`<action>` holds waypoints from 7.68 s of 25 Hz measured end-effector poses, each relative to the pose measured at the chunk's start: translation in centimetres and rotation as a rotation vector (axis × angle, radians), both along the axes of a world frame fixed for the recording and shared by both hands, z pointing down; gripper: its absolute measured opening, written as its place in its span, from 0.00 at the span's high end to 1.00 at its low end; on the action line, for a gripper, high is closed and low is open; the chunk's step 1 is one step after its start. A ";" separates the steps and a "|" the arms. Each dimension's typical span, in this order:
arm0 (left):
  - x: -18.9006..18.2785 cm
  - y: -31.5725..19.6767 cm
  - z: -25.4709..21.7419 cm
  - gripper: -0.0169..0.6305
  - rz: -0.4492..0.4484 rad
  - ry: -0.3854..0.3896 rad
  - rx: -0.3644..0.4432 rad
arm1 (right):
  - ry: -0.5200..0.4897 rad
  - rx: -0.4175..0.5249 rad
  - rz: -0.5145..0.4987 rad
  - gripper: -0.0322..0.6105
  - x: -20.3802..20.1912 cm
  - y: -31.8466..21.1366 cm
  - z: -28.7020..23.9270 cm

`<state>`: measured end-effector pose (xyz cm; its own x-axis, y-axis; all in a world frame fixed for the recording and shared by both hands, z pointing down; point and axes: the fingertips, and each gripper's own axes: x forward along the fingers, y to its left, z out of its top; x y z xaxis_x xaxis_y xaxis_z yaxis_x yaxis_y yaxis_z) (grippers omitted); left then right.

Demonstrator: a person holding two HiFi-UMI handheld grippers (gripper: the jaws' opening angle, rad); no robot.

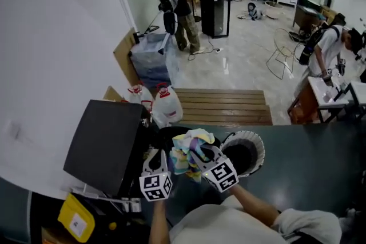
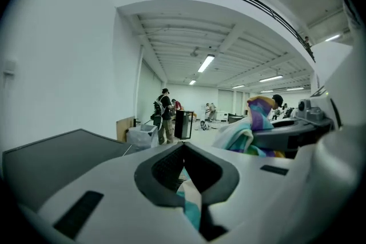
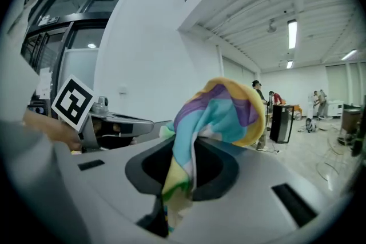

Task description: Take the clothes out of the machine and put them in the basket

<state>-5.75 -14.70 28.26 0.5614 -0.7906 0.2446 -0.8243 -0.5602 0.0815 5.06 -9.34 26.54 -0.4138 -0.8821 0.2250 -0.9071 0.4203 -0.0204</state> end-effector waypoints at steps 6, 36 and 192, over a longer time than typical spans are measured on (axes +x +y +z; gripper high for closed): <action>7.4 0.7 -0.9 0.95 0.171 0.010 0.000 | 0.013 0.002 0.181 0.83 7.0 2.8 -0.6; 34.1 6.4 7.4 0.95 0.578 -0.079 -0.123 | 0.001 -0.105 0.608 0.83 33.4 10.5 7.4; -16.4 -0.6 44.7 0.95 -0.385 0.090 -0.214 | 0.302 -0.188 -0.402 0.82 -22.8 -16.5 52.0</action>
